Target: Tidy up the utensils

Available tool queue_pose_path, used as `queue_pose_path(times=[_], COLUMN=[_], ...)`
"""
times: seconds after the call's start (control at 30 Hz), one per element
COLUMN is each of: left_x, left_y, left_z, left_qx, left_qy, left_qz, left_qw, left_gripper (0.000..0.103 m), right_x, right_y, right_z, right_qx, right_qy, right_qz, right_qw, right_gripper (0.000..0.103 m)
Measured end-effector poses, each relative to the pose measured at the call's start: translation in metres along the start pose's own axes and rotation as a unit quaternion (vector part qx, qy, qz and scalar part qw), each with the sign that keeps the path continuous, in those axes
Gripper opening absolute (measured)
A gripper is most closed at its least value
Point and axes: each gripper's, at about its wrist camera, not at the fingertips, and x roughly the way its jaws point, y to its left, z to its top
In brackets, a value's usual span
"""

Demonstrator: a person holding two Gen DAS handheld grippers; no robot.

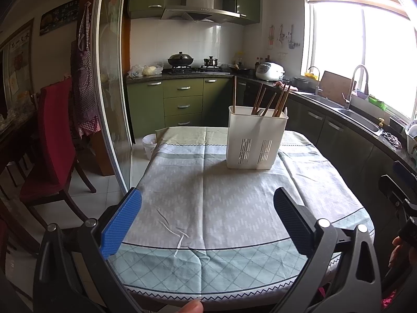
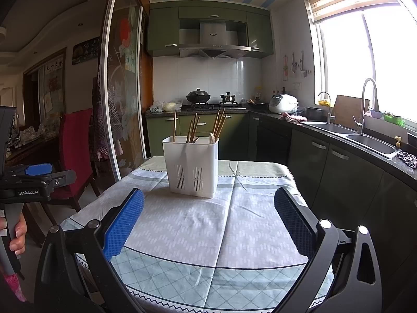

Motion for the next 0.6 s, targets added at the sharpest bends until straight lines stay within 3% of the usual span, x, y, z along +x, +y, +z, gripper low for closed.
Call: queue_pose_path(times=[0.6], left_x=[-0.0006], left_y=[0.0026], left_z=[-0.0002], left_qx=[0.011], left_qy=[-0.011], left_qz=[-0.006], left_qw=[0.9999], left_gripper=[0.096], right_x=[0.0028], right_y=[0.0], right_z=[-0.0038], right_qx=[-0.003], right_qy=[0.004], right_qz=[0.003], right_qw=[1.0], right_gripper=[0.099])
